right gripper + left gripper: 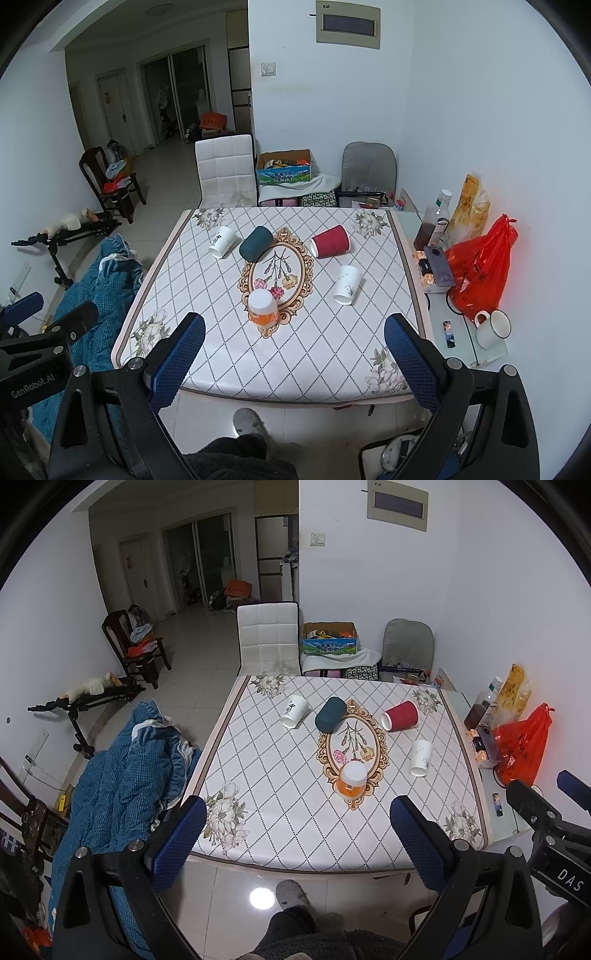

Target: Flip cup upside down

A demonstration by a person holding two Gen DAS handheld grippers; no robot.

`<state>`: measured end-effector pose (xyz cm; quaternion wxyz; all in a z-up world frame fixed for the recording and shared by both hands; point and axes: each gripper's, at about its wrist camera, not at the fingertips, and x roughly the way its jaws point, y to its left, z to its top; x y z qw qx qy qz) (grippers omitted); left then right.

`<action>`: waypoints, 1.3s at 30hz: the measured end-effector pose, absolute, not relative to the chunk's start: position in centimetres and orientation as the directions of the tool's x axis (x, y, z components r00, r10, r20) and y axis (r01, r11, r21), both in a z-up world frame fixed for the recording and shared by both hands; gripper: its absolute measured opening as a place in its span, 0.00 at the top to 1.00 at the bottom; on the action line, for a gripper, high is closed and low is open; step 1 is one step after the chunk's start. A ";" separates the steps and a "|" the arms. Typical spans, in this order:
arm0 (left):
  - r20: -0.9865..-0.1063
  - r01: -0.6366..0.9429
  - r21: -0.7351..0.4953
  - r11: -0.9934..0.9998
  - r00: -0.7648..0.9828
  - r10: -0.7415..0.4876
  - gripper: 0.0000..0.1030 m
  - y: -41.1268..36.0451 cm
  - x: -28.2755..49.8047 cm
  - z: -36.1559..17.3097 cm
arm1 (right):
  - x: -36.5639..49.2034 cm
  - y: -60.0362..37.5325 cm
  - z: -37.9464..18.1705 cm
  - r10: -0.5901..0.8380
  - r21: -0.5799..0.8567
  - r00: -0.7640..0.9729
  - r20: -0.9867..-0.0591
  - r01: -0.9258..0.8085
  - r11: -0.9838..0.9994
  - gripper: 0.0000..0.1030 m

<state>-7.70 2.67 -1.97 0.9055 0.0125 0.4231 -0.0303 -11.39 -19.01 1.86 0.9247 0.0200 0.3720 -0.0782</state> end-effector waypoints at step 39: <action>-0.776 0.089 -0.010 0.996 0.627 -0.064 0.01 1.4 -7.9 -2.7 | -10.7 -20.1 1.4 -0.129 -0.018 0.706 -0.696 0.162 0.987 0.03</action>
